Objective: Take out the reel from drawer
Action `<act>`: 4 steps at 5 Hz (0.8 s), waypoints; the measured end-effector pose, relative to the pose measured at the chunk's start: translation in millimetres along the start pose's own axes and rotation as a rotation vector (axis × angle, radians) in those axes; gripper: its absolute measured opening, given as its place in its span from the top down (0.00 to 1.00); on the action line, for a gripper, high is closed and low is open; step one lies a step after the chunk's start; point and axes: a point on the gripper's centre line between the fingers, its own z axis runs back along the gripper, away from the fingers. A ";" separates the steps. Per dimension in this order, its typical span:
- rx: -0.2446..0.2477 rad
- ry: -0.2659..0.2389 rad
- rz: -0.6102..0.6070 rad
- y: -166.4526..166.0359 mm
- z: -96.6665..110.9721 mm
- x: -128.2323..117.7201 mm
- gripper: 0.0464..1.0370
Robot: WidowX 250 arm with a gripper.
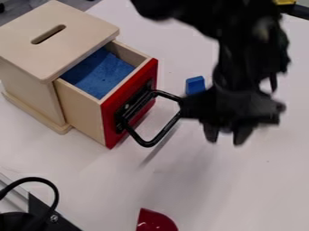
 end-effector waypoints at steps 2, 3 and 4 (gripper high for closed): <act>0.022 0.068 -0.025 2.6 -44.8 -19.5 0.68; 0.024 0.093 -0.034 5.2 -56.6 -21.9 0.68; 0.029 0.110 -0.031 9.5 -61.6 -20.9 0.62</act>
